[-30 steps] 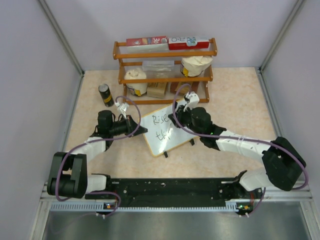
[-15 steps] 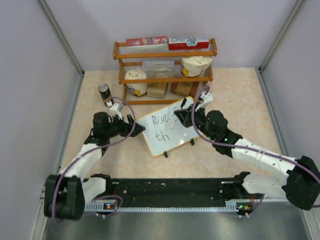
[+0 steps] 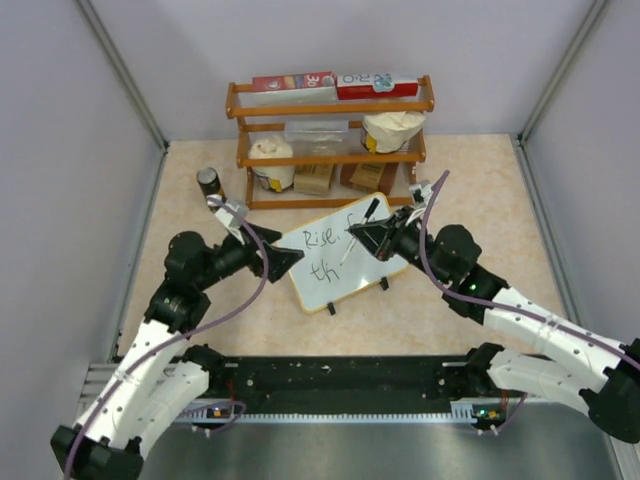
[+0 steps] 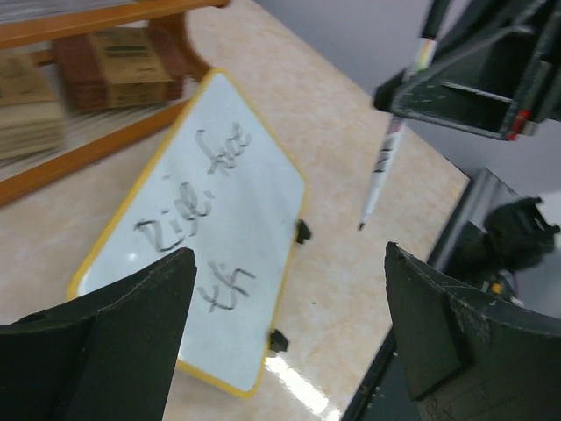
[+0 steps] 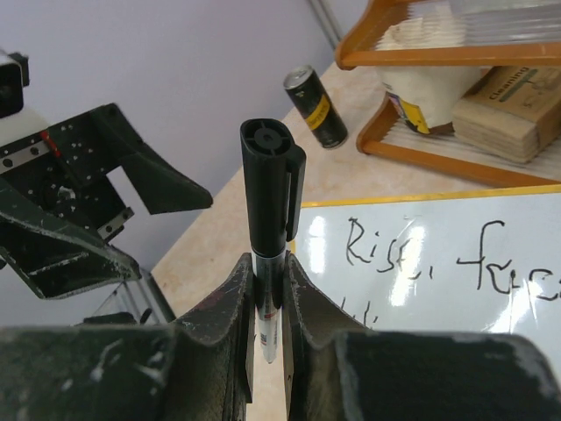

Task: Write a sentence on the whiteboard
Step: Write on the whiteboard with the whiteboard.

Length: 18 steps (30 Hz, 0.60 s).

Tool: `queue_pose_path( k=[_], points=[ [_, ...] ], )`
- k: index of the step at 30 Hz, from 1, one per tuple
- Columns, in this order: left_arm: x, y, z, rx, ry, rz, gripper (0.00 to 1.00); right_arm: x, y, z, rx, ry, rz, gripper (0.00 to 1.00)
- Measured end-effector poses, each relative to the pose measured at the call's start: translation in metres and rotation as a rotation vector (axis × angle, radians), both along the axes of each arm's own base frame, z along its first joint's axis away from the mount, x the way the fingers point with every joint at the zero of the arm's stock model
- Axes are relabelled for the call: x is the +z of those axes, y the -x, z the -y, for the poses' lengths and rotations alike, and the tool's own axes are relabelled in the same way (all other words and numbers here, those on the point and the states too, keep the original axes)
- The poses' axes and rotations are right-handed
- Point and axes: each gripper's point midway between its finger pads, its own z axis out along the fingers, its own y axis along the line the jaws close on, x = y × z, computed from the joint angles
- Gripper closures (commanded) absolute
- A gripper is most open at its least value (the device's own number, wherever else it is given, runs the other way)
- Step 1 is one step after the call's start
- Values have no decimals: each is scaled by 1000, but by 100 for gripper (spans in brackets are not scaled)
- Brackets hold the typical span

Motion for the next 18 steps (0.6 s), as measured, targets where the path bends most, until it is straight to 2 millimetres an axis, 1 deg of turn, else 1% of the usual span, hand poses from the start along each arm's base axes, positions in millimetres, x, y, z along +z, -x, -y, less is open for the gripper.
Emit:
queue_pose_path(
  k=[4,6,8,9,11,12,15,17,18],
  points=[
    [18,15,54,-234,-27,10,10,5,12,-5,64,-24,-7,100],
    [20,17,76,-322,-35,-3,11,6,16,-7,90,-29,-13,100],
    [15,19,94,-389,-41,-22,13,6,19,-9,105,-33,-20,100],
    [11,20,101,-413,-44,-32,19,6,19,-9,110,-33,-21,100],
    [5,22,113,-456,-51,-54,26,6,22,-9,120,-35,-26,100],
    [3,22,118,-470,-52,-61,35,7,22,-9,122,-37,-26,100],
    [-2,23,132,-518,-56,-83,52,9,24,-9,127,-41,-26,100],
    [-5,24,139,-540,-58,-95,76,10,24,-8,125,-42,-25,100],
    [-8,25,141,-548,-60,-101,91,10,25,-7,122,-43,-25,100]
  ],
)
